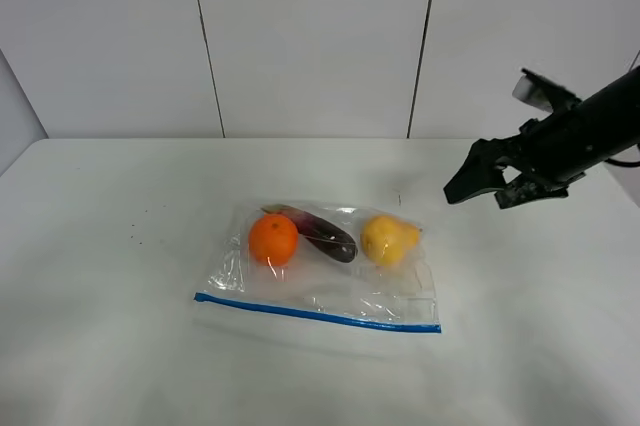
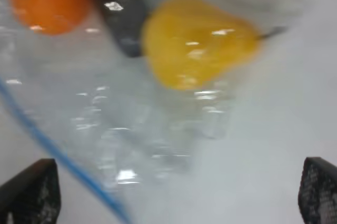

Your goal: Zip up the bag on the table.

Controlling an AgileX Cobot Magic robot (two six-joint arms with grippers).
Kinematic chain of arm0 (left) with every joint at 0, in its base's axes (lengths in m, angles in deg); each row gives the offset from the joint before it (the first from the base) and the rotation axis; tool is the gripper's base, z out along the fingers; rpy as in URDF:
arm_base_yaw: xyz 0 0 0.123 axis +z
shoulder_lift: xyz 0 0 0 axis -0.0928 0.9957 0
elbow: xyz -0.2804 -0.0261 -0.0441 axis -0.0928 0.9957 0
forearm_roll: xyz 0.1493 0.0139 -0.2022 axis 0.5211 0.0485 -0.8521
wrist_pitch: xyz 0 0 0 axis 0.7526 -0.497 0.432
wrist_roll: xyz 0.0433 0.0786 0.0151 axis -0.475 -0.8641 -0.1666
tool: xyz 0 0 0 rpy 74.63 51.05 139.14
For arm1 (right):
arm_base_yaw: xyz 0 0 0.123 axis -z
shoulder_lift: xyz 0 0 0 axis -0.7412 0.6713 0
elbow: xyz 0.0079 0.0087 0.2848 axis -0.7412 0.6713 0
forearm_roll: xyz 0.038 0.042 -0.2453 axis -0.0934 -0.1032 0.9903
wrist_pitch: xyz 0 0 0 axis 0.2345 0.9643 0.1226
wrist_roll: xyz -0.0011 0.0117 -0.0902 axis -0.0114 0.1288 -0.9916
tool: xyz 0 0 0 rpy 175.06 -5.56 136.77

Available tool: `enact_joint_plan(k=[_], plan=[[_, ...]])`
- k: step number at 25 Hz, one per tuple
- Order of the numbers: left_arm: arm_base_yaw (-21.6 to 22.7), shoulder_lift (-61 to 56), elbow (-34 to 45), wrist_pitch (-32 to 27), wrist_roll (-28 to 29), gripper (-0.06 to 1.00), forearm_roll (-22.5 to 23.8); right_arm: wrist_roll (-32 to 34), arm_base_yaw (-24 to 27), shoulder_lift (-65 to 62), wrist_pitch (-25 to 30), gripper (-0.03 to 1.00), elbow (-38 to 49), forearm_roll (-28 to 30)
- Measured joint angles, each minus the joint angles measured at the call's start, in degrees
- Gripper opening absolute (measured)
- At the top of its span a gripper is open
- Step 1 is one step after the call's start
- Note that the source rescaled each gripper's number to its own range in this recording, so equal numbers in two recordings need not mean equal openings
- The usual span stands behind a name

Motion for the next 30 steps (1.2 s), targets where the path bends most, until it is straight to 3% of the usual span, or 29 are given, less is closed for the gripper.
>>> enact_joint_plan(k=[8,11,14,19,30], plan=[[0.0,0.0,0.0,0.0,0.0,1.0,0.0,26.89,0.17,-2.12,-5.34,1.0,-5.87,38.79],[0.0,0.0,0.0,0.0,0.0,1.0,0.0,33.77,0.17,-2.24,-5.5,1.0,-5.92,46.09],[0.0,0.0,0.0,0.0,0.0,1.0,0.0,36.83,0.17,-2.86,-6.52,1.0,-5.92,47.4],[0.0,0.0,0.0,0.0,0.0,1.0,0.0,36.19,0.17,-5.25,-6.81,1.0,-5.92,45.45],[0.0,0.0,0.0,0.0,0.0,1.0,0.0,22.68,-0.05,-15.51,-4.69,1.0,-5.13,30.79]])
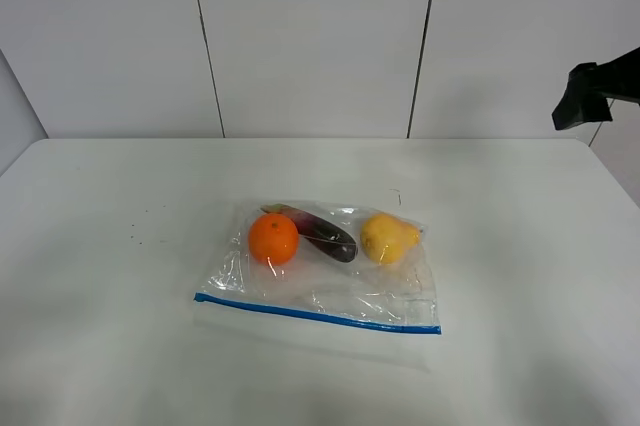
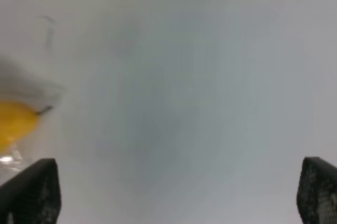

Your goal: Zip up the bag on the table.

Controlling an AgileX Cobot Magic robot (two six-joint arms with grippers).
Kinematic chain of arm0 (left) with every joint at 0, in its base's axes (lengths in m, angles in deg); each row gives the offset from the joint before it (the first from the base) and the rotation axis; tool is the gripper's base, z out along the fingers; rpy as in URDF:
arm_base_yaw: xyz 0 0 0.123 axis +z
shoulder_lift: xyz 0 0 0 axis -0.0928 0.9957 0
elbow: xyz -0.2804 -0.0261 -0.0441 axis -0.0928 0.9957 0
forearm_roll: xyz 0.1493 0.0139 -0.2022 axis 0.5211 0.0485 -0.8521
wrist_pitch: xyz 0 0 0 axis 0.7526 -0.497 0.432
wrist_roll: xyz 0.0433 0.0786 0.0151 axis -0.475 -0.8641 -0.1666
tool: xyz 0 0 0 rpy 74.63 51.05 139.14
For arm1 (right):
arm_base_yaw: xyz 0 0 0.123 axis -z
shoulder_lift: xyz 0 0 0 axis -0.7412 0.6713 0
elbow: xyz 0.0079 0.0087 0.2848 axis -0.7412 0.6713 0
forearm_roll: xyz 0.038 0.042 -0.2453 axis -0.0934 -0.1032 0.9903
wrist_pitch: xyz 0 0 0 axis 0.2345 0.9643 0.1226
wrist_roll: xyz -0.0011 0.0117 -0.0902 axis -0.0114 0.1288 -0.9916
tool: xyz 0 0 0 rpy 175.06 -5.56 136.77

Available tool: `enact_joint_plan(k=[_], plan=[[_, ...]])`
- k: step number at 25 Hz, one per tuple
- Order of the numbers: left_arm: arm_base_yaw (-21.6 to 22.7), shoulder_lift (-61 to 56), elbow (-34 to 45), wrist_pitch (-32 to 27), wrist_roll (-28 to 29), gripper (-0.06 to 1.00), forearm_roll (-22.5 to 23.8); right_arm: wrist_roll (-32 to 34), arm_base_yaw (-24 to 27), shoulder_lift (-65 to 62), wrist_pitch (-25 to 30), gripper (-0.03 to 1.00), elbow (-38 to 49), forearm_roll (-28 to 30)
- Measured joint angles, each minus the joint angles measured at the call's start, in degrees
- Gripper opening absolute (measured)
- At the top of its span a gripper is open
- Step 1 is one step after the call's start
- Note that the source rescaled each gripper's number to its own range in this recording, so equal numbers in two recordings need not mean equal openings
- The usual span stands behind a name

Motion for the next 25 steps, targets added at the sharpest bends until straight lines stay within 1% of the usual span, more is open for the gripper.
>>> enact_joint_plan(k=[3,5,11,14,20,25], plan=[[0.0,0.0,0.0,0.0,0.0,1.0,0.0,-2.62,-0.14,-4.63,-0.31,1.0,2.65,-3.17],[0.0,0.0,0.0,0.0,0.0,1.0,0.0,-3.51,-0.14,-8.23,-1.7,1.0,5.33,-4.15],[0.0,0.0,0.0,0.0,0.0,1.0,0.0,-3.96,-0.14,-20.34,-8.43,1.0,16.36,-4.43],[0.0,0.0,0.0,0.0,0.0,1.0,0.0,-4.07,-0.14,-26.75,-9.93,1.0,20.99,-3.93],[0.0,0.0,0.0,0.0,0.0,1.0,0.0,-4.08,-0.14,-37.57,-9.7,1.0,29.33,-3.55],[0.0,0.0,0.0,0.0,0.0,1.0,0.0,-2.75,-0.14,-48.23,-6.06,1.0,34.32,-3.73]])
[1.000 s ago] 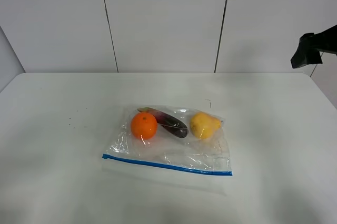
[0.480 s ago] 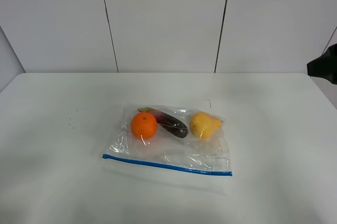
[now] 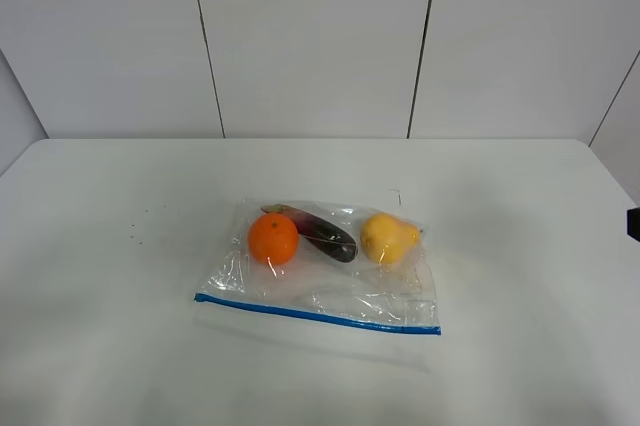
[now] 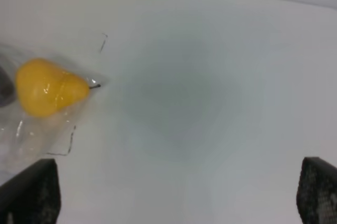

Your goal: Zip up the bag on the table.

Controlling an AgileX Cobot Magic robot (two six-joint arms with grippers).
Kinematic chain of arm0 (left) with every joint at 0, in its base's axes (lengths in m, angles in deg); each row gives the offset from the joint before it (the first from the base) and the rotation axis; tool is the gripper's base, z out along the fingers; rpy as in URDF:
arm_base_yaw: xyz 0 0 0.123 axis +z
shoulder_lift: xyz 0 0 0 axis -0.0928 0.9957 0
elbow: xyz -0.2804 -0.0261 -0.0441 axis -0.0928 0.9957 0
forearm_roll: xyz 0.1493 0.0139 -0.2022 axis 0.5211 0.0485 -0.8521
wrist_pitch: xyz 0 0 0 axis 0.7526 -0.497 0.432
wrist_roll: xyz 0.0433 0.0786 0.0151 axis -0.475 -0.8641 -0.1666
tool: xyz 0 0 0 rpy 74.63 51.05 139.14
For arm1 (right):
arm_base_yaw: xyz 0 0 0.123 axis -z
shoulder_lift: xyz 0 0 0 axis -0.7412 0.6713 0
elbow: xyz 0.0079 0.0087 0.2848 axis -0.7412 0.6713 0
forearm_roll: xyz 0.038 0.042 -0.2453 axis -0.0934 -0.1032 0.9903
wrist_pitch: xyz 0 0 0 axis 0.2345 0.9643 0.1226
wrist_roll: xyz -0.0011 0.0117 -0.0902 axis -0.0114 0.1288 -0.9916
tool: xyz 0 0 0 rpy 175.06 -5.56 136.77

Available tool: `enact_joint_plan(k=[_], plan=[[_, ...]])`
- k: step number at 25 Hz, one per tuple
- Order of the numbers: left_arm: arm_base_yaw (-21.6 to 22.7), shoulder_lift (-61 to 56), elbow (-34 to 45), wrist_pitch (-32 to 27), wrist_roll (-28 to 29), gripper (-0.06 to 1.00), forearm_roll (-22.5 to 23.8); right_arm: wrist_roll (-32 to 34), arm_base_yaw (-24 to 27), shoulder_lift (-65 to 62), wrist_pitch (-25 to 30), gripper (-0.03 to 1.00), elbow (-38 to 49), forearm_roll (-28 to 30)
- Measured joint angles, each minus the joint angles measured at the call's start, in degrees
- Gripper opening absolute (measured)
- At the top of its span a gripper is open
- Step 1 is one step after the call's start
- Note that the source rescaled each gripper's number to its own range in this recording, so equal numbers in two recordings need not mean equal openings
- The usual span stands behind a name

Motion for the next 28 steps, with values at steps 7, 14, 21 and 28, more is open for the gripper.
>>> enact_joint_plan(k=[7,14,21,28], plan=[[0.0,0.0,0.0,0.0,0.0,1.0,0.0,3.09,0.0,-15.5,6.07,1.0,0.68,-0.17],[0.0,0.0,0.0,0.0,0.0,1.0,0.0,5.97,0.0,-26.56,10.26,1.0,0.68,-0.27],[0.0,0.0,0.0,0.0,0.0,1.0,0.0,7.28,0.0,-28.15,12.24,1.0,0.68,-0.04],[0.0,0.0,0.0,0.0,0.0,1.0,0.0,7.67,0.0,-28.15,12.6,1.0,4.51,2.03]])
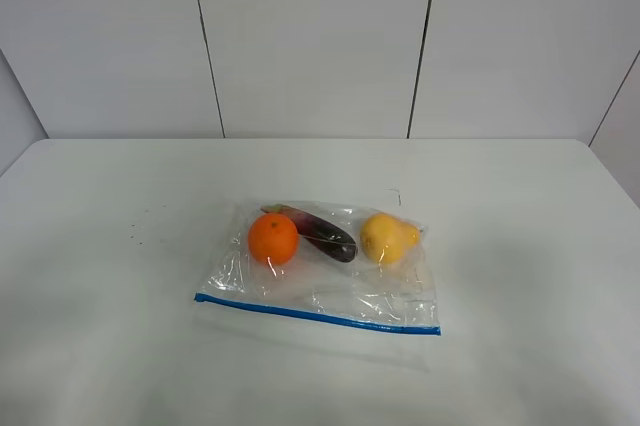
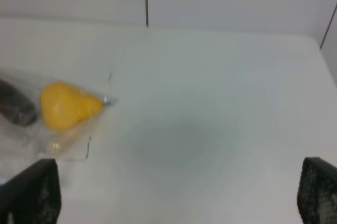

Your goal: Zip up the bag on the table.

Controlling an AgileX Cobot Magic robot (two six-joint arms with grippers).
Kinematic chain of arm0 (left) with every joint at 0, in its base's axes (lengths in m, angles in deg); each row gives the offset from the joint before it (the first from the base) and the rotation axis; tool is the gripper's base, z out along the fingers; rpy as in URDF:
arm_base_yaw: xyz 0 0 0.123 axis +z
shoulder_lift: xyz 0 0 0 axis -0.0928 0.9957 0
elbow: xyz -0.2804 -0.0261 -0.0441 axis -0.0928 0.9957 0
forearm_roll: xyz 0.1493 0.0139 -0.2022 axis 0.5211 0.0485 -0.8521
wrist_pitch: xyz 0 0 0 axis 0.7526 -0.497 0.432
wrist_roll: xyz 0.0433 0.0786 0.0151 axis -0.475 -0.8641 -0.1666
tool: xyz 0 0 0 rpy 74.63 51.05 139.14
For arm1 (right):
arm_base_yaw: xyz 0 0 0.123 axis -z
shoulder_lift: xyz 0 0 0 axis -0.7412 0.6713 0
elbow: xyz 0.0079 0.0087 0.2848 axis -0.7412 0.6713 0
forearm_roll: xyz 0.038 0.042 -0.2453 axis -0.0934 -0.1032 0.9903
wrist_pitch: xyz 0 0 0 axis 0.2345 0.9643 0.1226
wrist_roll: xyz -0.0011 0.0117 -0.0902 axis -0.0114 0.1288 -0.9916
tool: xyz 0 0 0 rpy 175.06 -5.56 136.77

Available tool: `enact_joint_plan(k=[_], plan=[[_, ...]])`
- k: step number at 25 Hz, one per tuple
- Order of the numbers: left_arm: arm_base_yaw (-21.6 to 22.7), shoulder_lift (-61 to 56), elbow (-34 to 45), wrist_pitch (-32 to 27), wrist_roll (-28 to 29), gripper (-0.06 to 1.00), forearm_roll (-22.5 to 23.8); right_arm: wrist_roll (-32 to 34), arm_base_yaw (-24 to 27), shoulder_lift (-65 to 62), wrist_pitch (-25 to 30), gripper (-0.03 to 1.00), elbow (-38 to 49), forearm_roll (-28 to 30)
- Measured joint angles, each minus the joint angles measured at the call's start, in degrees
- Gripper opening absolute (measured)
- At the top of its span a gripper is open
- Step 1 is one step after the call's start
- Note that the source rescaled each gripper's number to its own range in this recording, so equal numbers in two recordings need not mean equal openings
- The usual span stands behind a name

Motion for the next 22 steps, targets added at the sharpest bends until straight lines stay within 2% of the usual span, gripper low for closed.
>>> enact_joint_plan(k=[22], plan=[[0.0,0.0,0.0,0.0,0.0,1.0,0.0,1.78,0.0,0.0,1.26,1.0,1.18,2.07]])
